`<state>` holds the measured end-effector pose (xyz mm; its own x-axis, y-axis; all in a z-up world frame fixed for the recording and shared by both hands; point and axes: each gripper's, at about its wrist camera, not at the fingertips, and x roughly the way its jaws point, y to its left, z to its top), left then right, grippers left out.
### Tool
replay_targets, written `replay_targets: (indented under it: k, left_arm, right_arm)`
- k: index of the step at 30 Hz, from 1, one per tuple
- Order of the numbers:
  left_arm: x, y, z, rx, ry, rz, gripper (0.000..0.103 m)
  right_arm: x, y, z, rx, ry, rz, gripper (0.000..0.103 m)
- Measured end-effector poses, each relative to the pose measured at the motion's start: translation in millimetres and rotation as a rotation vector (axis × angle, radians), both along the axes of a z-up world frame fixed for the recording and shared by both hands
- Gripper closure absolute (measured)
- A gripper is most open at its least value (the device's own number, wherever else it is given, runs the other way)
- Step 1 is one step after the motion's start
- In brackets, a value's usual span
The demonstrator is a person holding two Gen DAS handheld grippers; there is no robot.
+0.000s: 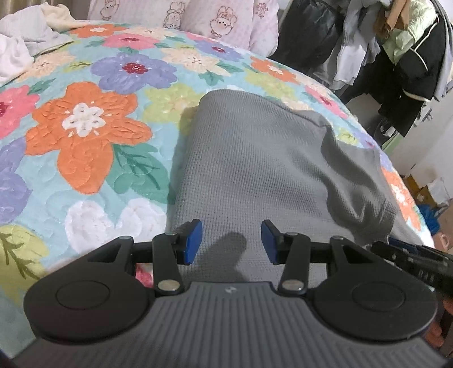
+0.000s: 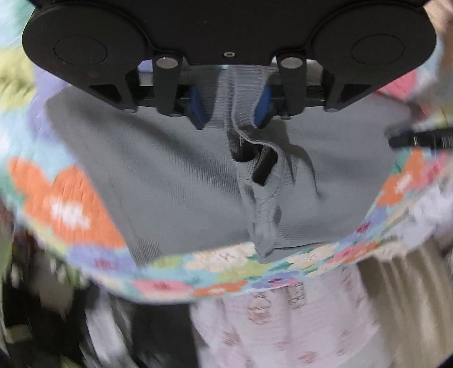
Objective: Fold clothes
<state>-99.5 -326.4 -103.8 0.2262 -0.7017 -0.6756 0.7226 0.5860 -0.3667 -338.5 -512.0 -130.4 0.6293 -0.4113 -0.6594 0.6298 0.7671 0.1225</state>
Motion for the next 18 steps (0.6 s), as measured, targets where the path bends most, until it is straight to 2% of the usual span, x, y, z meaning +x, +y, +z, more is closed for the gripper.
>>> replay_targets:
  k: [3, 7, 8, 9, 10, 12, 14, 16, 18]
  left_arm:
    - [3, -1, 7, -0.021, 0.024, 0.010, 0.058]
    - [1, -10, 11, -0.018, 0.020, -0.001, 0.058]
    - [1, -13, 8, -0.011, 0.018, -0.005, 0.058]
    - [1, -15, 5, -0.003, 0.016, -0.008, 0.058]
    - [2, -16, 1, 0.014, 0.015, -0.003, 0.058]
    - [7, -13, -6, 0.027, 0.028, 0.004, 0.058]
    - [12, -7, -8, 0.016, 0.054, 0.013, 0.058]
    - [16, -3, -5, 0.004, 0.073, 0.021, 0.058]
    - [20, -1, 3, -0.011, 0.068, 0.023, 0.058]
  right_arm:
    - [0, 8, 11, -0.083, -0.011, 0.069, 0.054]
    - [9, -2, 11, -0.058, -0.068, 0.144, 0.055]
    - [13, -4, 10, -0.051, -0.072, 0.160, 0.059]
    - [16, -6, 8, -0.047, -0.076, 0.171, 0.084]
    - [17, -8, 9, -0.050, -0.079, 0.164, 0.094]
    - [12, -16, 10, 0.003, -0.102, 0.106, 0.094]
    - [3, -28, 7, 0.112, -0.122, 0.060, 0.094]
    - [-2, -34, 3, 0.182, -0.112, 0.036, 0.085]
    - [-7, -40, 0, 0.242, -0.106, 0.019, 0.083]
